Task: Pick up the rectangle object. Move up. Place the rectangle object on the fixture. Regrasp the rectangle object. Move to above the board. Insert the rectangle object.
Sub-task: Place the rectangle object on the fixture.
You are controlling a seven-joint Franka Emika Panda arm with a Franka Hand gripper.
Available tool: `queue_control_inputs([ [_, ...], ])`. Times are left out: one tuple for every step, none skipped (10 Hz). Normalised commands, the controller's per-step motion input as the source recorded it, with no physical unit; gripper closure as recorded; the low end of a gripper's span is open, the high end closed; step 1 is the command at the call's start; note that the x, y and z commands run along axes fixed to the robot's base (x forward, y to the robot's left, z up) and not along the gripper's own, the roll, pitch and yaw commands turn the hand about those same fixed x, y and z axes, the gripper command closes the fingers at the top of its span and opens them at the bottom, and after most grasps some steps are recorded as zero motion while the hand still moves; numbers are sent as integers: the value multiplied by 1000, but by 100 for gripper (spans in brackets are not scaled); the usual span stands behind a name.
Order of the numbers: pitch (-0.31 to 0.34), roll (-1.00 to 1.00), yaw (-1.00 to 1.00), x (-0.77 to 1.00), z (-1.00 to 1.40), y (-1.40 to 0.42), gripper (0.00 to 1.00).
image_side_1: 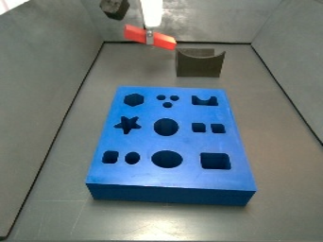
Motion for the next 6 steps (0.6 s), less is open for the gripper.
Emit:
queue_control_inputs([
  [0,0,0,0,1000,0,100],
  [-6,7,5,3,1000,3,100],
  [22,16,0,-12,1000,4,100],
  [42,30,-8,-19,1000,4,100],
  [68,50,-15,-22,1000,5,100],
  [75,66,-11,-26,1000,3,100],
])
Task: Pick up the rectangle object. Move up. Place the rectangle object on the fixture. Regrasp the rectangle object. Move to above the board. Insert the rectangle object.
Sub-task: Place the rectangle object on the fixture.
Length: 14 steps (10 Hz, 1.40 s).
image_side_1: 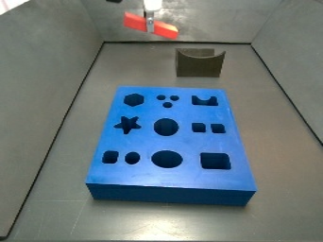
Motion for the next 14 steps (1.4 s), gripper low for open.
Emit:
queue_control_inputs([
  [82,82,2,-31,1000,-2,100],
  [86,93,13,-33,1000,-7,100],
  [89,101,20,-34,1000,-10,100],
  [96,118,29,-32,887,-15,100],
  [99,126,32,-29,785,-13,100],
  [99,113,28,-24,648,-10,100],
  [97,100,23,-19,541,-3,100],
  [99,84,19,-13,392,3,100],
  [103,84,18,-8,278,6,100],
  [50,-68,1000,1000,-249,-831,100],
  [50,-67,1000,1000,-289,-827,100],
  [49,-70,1000,1000,-270,-713,100],
  [47,-76,1000,1000,-217,-593,100],
  [49,-82,1000,1000,-185,-468,100],
])
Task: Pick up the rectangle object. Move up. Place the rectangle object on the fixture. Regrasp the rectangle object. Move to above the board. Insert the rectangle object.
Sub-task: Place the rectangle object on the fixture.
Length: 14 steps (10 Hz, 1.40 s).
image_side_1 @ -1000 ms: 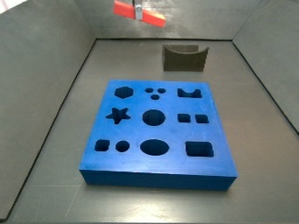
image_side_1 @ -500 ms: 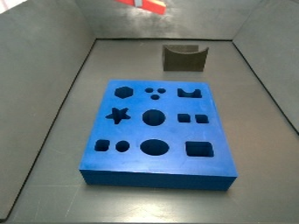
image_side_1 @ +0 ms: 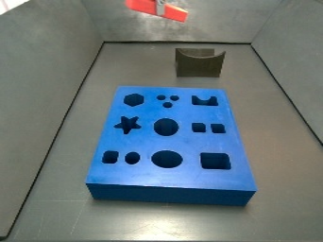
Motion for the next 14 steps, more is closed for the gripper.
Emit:
queue_control_inputs([
  [50,-90,1000,1000,-170,-390,100],
  [53,-98,1000,1000,-140,-306,100],
  [55,-105,1000,1000,-112,-229,100],
  [59,-112,1000,994,-101,-185,100],
  [69,-128,1000,831,-57,-87,100],
  [74,-134,1000,771,-39,-55,100],
  [89,-147,1000,649,-22,-25,100],
  [109,-158,1000,536,-18,-16,100],
  [128,-171,1000,461,-11,-15,100],
  [144,-182,1000,411,-8,-12,100],
  [30,-1000,611,905,525,205,100],
  [35,-1000,510,834,524,208,100],
  [65,-1000,430,677,341,170,100],
  [80,-1000,401,563,166,103,100],
])
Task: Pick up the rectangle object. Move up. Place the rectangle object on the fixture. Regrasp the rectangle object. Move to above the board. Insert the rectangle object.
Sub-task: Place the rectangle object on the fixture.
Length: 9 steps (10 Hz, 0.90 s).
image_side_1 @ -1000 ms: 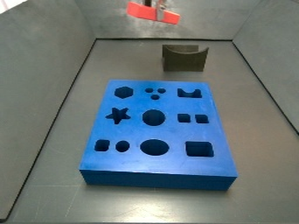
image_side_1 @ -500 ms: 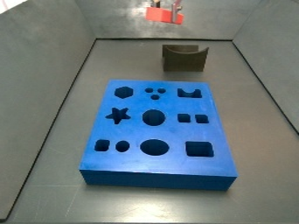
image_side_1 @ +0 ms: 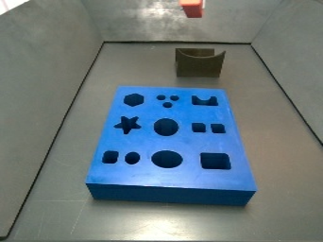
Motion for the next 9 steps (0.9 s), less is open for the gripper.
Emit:
queue_control_inputs([
  [107,-1000,361,457,49,74,100],
  [127,-1000,339,419,30,66,100],
  [169,-1000,286,354,12,60,100],
  [199,-1000,242,305,-5,58,100],
  [225,-1000,188,260,-23,55,100],
  [258,-1000,117,207,-27,55,100],
  [287,-1000,57,165,-27,57,100],
  [296,-951,-11,127,-28,55,100],
  [250,-747,-89,91,-29,59,100],
])
